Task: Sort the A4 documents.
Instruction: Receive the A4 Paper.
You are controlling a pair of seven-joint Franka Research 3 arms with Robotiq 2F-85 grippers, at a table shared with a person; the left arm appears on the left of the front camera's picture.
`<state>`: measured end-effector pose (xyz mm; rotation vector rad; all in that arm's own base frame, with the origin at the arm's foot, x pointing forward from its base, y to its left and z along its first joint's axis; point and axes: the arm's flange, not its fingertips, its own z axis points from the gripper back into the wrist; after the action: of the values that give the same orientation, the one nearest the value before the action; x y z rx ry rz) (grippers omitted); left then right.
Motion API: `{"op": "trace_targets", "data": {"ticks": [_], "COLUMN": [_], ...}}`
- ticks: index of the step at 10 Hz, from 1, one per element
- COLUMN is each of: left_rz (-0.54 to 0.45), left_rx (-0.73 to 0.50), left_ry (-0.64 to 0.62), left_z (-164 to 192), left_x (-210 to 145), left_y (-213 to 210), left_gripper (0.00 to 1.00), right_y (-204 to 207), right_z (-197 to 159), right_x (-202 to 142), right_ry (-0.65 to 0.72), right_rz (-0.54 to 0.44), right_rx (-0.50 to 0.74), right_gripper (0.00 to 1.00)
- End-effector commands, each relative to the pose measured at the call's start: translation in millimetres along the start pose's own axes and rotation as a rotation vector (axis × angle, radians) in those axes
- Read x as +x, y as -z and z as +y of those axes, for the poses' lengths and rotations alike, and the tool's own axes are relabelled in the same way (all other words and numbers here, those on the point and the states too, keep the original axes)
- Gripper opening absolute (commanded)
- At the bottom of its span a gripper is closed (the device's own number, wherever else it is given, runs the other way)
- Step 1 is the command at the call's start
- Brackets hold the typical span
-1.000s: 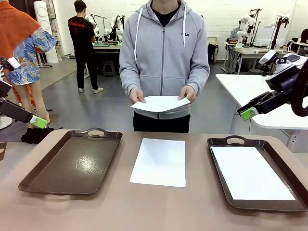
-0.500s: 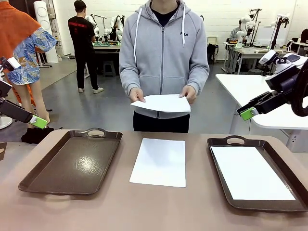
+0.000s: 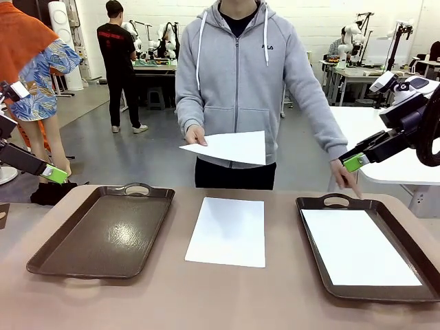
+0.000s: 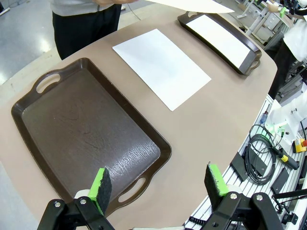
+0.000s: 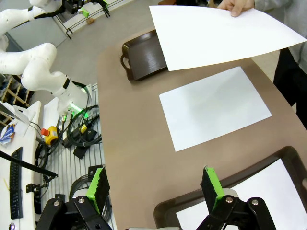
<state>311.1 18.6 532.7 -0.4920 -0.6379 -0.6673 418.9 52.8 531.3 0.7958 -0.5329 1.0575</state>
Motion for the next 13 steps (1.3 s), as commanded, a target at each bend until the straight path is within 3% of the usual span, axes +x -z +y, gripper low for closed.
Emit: {"op": "trace_targets", "data": {"ticks": [1,13], "left_rz": [-0.011,-0.011], "left_rx": [-0.015,-0.015], "left_ry": [0.009,0.009], "left_z": [2.1,2.1], "left_x": [-1.0,-1.0], "left_y": [-0.4,-0.4], "left_gripper": [1.00,1.00], "right_y": [-0.7,-0.7], "right_z": [0.8,0.8], "right_x": [-0.2,-0.2], "right_ry": [-0.005,-0.005], "right_rz": [0.008,0.008], "right_rx": [-0.002,-0.002], "right_gripper": [1.00,1.00]}}
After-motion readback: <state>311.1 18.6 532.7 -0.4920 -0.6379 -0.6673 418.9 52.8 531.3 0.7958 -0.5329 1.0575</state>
